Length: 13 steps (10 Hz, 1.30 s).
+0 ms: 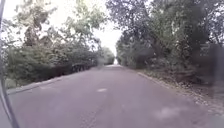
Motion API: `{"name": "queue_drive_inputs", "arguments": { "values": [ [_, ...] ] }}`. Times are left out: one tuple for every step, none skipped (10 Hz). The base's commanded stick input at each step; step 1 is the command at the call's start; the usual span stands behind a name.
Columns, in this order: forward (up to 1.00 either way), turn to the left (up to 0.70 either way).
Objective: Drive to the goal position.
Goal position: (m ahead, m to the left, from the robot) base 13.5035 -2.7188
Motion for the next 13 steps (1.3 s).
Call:
{"name": "queue_drive_inputs", "arguments": {
  "values": [
    [0.7,0.0],
    [0.7,0.0],
    [0.7,0.0],
    [0.7,0.0],
    [0.7,0.0],
    [0.7,0.0],
    [0.7,0.0],
    [0.7,0.0],
    [0.7,0.0],
    [0.7,0.0],
    [0.7,0.0],
    [0.7,0.0],
    [0.7,0.0]
  ]
}}
